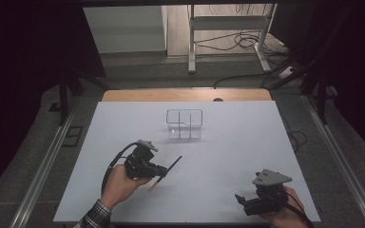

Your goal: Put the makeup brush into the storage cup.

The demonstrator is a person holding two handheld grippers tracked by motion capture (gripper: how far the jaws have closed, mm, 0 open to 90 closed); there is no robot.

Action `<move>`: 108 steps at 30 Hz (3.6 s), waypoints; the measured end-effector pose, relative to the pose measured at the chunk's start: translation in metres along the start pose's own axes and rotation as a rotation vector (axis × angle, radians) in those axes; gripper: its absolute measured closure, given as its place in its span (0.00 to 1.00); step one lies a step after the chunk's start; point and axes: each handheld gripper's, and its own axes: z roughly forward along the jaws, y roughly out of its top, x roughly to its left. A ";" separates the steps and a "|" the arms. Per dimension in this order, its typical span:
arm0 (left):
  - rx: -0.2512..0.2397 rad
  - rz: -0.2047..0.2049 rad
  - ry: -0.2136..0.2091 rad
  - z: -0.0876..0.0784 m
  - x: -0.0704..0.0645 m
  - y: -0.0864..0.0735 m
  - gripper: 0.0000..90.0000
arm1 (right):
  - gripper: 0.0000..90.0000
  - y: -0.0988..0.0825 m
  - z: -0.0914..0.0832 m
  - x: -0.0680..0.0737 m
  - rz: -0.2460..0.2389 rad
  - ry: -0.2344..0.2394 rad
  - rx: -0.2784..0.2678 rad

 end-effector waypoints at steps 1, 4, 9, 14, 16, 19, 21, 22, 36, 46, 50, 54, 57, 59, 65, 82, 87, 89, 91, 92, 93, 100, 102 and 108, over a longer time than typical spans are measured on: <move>0.001 0.001 -0.003 0.000 0.000 0.000 0.93 | 0.00 0.001 0.000 0.001 -0.006 -0.002 0.001; 0.001 0.009 -0.008 0.001 -0.001 0.001 0.93 | 0.00 0.005 0.002 0.003 -0.025 -0.006 0.003; 0.001 0.024 -0.023 0.004 -0.004 0.002 0.93 | 0.02 0.011 0.006 0.007 -0.067 -0.012 0.009; 0.018 0.033 -0.038 0.009 -0.006 0.004 0.93 | 0.05 0.017 0.009 0.013 -0.122 -0.018 0.013; 0.019 0.038 -0.041 0.010 -0.007 0.004 0.93 | 0.07 0.019 0.010 0.015 -0.132 -0.018 0.015; 0.019 0.040 -0.051 0.011 -0.008 0.005 0.93 | 0.08 0.021 0.012 0.018 -0.162 -0.022 0.018; 0.020 0.042 -0.058 0.012 -0.008 0.006 0.93 | 0.09 0.023 0.013 0.020 -0.176 -0.023 0.018; 0.020 0.041 -0.063 0.012 -0.009 0.006 0.93 | 0.10 0.024 0.013 0.020 -0.182 -0.026 0.019; 0.032 0.064 -0.091 0.018 -0.016 0.012 0.93 | 0.21 0.039 0.023 0.030 -0.258 -0.007 0.062; 0.051 0.075 -0.116 0.022 -0.020 0.017 0.93 | 0.27 0.047 0.027 0.037 -0.310 -0.002 0.070; 0.055 0.077 -0.127 0.024 -0.022 0.018 0.93 | 0.30 0.050 0.029 0.039 -0.339 -0.009 0.060; 0.062 0.078 -0.133 0.027 -0.023 0.019 0.93 | 0.33 0.053 0.031 0.042 -0.372 -0.011 0.050; 0.066 0.079 -0.136 0.029 -0.024 0.020 0.93 | 0.35 0.056 0.033 0.044 -0.394 -0.015 0.047; 0.072 0.079 -0.139 0.030 -0.025 0.021 0.93 | 0.36 0.058 0.035 0.046 -0.412 -0.013 0.046; 0.086 0.085 -0.145 0.033 -0.027 0.023 0.93 | 0.40 0.062 0.041 0.052 -0.461 -0.002 0.045; 0.111 0.084 -0.156 0.042 -0.032 0.027 0.93 | 0.47 0.072 0.052 0.064 -0.563 -0.013 0.015; 0.124 0.093 -0.161 0.044 -0.032 0.028 0.93 | 0.49 0.075 0.055 0.067 -0.593 -0.011 0.009; 0.123 0.093 -0.164 0.045 -0.033 0.027 0.93 | 0.50 0.076 0.057 0.068 -0.606 -0.007 0.008; 0.124 0.092 -0.165 0.046 -0.033 0.027 0.93 | 0.51 0.077 0.058 0.070 -0.622 -0.003 0.008; 0.123 0.089 -0.165 0.046 -0.033 0.027 0.93 | 0.51 0.077 0.059 0.070 -0.626 -0.001 0.005; 0.124 0.088 -0.166 0.047 -0.034 0.027 0.93 | 0.52 0.078 0.060 0.071 -0.631 -0.002 0.006; 0.122 0.084 -0.171 0.049 -0.035 0.027 0.93 | 0.55 0.080 0.064 0.076 -0.656 0.013 -0.003; 0.139 0.096 -0.171 0.049 -0.034 0.028 0.93 | 0.56 0.081 0.065 0.077 -0.674 0.014 -0.002; 0.135 0.085 -0.177 0.051 -0.036 0.028 0.93 | 0.60 0.081 0.068 0.082 -0.716 0.026 0.000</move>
